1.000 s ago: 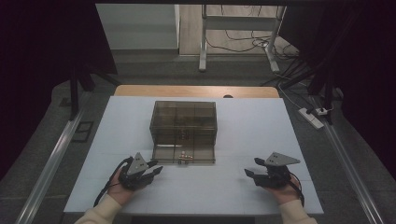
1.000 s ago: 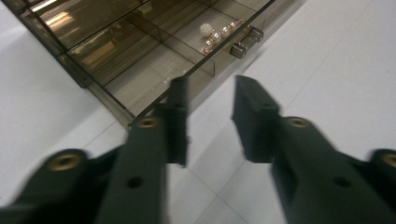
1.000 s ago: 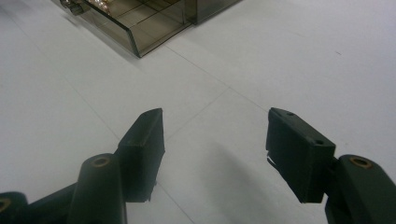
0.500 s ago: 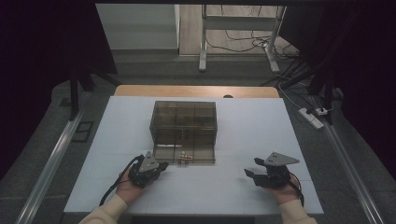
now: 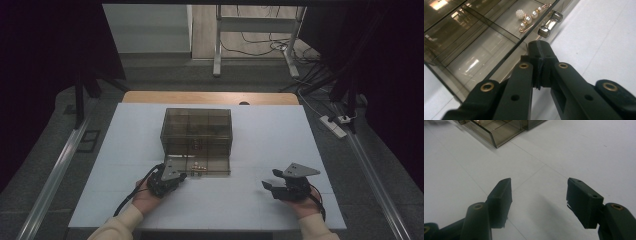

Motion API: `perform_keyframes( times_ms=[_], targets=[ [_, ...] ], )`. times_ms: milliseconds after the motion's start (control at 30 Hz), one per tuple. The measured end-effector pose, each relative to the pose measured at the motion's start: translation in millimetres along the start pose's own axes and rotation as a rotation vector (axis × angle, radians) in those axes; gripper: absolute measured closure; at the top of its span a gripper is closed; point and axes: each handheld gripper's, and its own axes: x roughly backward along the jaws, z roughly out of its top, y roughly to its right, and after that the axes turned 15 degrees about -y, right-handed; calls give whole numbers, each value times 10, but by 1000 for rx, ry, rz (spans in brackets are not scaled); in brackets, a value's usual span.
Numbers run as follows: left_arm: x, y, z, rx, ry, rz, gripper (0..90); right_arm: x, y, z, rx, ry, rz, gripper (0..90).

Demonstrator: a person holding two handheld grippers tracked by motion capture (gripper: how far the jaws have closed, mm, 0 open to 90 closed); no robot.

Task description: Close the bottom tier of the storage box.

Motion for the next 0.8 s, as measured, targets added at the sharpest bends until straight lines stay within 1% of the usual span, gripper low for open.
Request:
perform_keyframes(
  times_ms=[133, 233, 400, 433, 500, 800],
  targets=[
    [-39, -12, 28, -2, -19, 11, 888, 0, 0, -1, -2, 2, -6, 361],
    [-47, -19, 42, -4, -19, 7, 889, -2, 2, -2, 0, 0, -3, 361],
    [-65, 2, 76, -18, -22, 9, 888, -3, 7, -2, -3, -3, -10, 361],
    [-69, 5, 82, -20, -24, 11, 888, 0, 11, -3, -2, -4, -4, 361],
    [-79, 9, 94, -24, -28, 16, 889, 2, 12, -5, -6, 1, -10, 361],
    [-110, -16, 127, -18, -28, 15, 889, 0, 16, -5, -7, 3, -12, 361]
  ],
)
